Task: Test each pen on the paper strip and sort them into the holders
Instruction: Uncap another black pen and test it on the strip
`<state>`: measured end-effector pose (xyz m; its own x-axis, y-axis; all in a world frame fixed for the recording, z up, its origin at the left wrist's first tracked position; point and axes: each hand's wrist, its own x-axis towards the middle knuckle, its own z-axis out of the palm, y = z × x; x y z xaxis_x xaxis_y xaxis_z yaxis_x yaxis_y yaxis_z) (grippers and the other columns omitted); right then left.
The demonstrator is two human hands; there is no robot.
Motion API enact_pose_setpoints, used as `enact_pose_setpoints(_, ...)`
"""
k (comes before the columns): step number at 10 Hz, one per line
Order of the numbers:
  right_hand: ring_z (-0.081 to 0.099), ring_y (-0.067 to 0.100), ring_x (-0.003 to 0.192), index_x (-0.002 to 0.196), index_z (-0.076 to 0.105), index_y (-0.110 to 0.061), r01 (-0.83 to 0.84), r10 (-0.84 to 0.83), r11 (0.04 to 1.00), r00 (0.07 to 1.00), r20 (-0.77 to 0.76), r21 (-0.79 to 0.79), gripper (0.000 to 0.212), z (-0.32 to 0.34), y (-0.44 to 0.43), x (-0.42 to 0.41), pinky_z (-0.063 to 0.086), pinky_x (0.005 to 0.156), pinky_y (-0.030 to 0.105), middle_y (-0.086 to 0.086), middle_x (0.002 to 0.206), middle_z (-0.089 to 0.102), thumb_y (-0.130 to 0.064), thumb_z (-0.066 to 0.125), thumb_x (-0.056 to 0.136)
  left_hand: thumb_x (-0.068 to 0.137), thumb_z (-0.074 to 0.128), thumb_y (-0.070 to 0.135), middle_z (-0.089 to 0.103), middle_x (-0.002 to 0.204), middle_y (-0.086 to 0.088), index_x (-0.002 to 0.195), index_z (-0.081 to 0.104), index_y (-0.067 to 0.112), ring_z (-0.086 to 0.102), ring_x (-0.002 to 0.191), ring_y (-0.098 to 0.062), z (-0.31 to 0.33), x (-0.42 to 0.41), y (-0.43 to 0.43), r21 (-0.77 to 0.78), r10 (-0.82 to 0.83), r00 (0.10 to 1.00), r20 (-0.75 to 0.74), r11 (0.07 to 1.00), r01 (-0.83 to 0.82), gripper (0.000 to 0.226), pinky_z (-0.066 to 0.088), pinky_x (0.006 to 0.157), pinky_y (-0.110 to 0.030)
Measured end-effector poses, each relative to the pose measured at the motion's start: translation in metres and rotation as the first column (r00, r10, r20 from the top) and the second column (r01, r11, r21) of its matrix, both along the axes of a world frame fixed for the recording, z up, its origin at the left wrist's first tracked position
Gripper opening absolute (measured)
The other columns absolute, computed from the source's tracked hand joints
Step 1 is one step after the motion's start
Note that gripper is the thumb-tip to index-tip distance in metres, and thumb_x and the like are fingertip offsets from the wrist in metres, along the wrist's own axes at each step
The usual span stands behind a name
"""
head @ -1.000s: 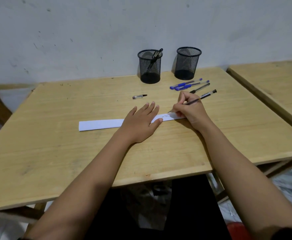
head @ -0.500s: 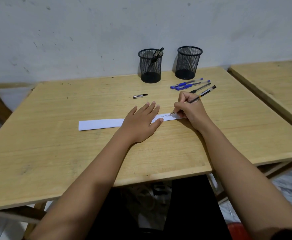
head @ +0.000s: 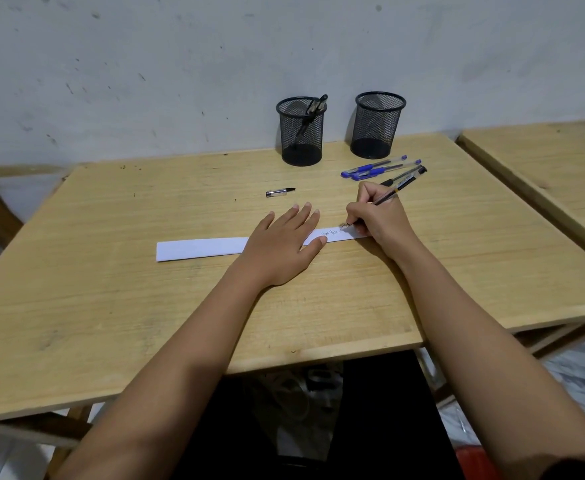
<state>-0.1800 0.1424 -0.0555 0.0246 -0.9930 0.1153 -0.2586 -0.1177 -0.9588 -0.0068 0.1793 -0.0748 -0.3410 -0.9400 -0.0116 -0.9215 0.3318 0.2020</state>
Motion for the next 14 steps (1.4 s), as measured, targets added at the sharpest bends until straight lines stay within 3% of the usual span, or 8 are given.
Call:
enact_pose_setpoints(1,0.049,0.003,0.043,0.070,0.054,0.005,-0.020,0.020,0.999,1.000,0.014,0.024,0.005,0.001,0.001,0.000,0.043,0.042,0.017,0.010,0.058,0.047,0.008,0.056,0.072,0.098,0.016,0.048,0.001,0.159,0.006,0.149,0.007,0.027,-0.001,0.146,-0.010,0.000,0.000,0.000,-0.002,0.000,1.000,0.002,1.000,0.000,0.056,0.001,0.118,-0.038)
enact_pose_setpoints(7,0.049,0.007,0.047,0.062,0.049,0.002,0.030,-0.030,1.000,1.000,0.004,0.000,0.012,-0.001,-0.001,0.000,0.042,0.044,0.020,0.008,0.056,0.046,0.008,0.056,0.070,0.098,0.016,0.048,0.001,0.159,0.006,0.149,0.008,0.026,-0.001,0.146,-0.009,0.001,0.000,0.002,0.001,0.003,1.000,-0.010,1.000,-0.003,0.056,0.001,0.119,-0.038)
enact_pose_setpoints(8,0.048,0.018,0.057,0.053,0.041,-0.006,0.062,-0.062,0.998,0.998,0.007,-0.016,0.025,-0.002,-0.001,0.000,0.041,0.048,0.026,0.010,0.056,0.045,0.008,0.056,0.068,0.098,0.016,0.048,0.001,0.159,0.007,0.149,0.008,0.026,-0.001,0.146,-0.009,0.001,0.001,0.001,-0.003,0.006,1.000,-0.016,1.000,-0.006,0.056,0.001,0.119,-0.037)
enact_pose_setpoints(10,0.048,0.020,0.059,0.060,0.047,-0.001,0.059,-0.059,0.998,0.998,-0.005,0.003,0.015,-0.001,0.000,0.000,0.041,0.048,0.027,0.012,0.058,0.045,0.008,0.056,0.068,0.098,0.017,0.048,0.002,0.159,0.007,0.149,0.008,0.027,-0.001,0.146,-0.009,0.000,0.001,0.001,-0.009,0.004,1.000,-0.022,1.000,-0.005,0.057,0.001,0.119,-0.037)
enact_pose_setpoints(11,0.046,0.017,0.056,0.052,0.041,-0.006,0.104,-0.103,0.995,0.994,0.045,-0.012,0.026,0.000,0.002,-0.001,0.039,0.048,0.027,0.010,0.055,0.044,0.009,0.056,0.067,0.098,0.019,0.048,0.003,0.159,0.006,0.149,0.010,0.026,0.000,0.146,-0.009,0.001,0.001,0.002,-0.011,0.002,0.999,-0.032,1.000,-0.002,0.057,0.002,0.119,-0.037)
enact_pose_setpoints(12,0.054,0.011,0.051,0.061,0.049,-0.008,0.202,-0.191,0.978,0.970,0.151,-0.056,0.021,0.003,0.000,-0.006,0.047,0.052,0.024,0.006,0.061,0.054,0.003,0.063,0.073,0.098,0.026,0.048,0.010,0.159,0.003,0.148,0.018,0.022,0.007,0.146,-0.011,0.009,0.000,-0.001,-0.021,-0.007,0.998,-0.058,1.000,0.006,0.058,0.007,0.118,-0.037)
enact_pose_setpoints(13,0.067,0.006,0.067,0.074,0.062,-0.009,0.170,-0.140,0.982,0.951,0.277,-0.086,0.013,0.023,-0.007,-0.008,0.056,0.067,0.019,0.004,0.075,0.067,0.001,0.071,0.075,0.094,0.037,0.050,0.023,0.156,-0.001,0.141,0.034,0.016,0.022,0.142,-0.015,0.033,0.002,-0.013,-0.112,-0.029,0.998,-0.060,0.994,0.022,0.058,0.022,0.113,-0.034)
enact_pose_setpoints(14,0.071,0.017,0.081,0.082,0.068,-0.008,0.127,-0.087,0.988,0.928,0.362,-0.087,0.014,0.034,-0.011,-0.008,0.057,0.076,0.023,0.009,0.085,0.072,0.002,0.072,0.073,0.092,0.040,0.053,0.032,0.152,0.001,0.135,0.044,0.016,0.030,0.138,-0.015,0.047,0.008,-0.018,-0.158,0.007,0.980,-0.199,0.987,-0.040,0.057,0.031,0.105,-0.033)
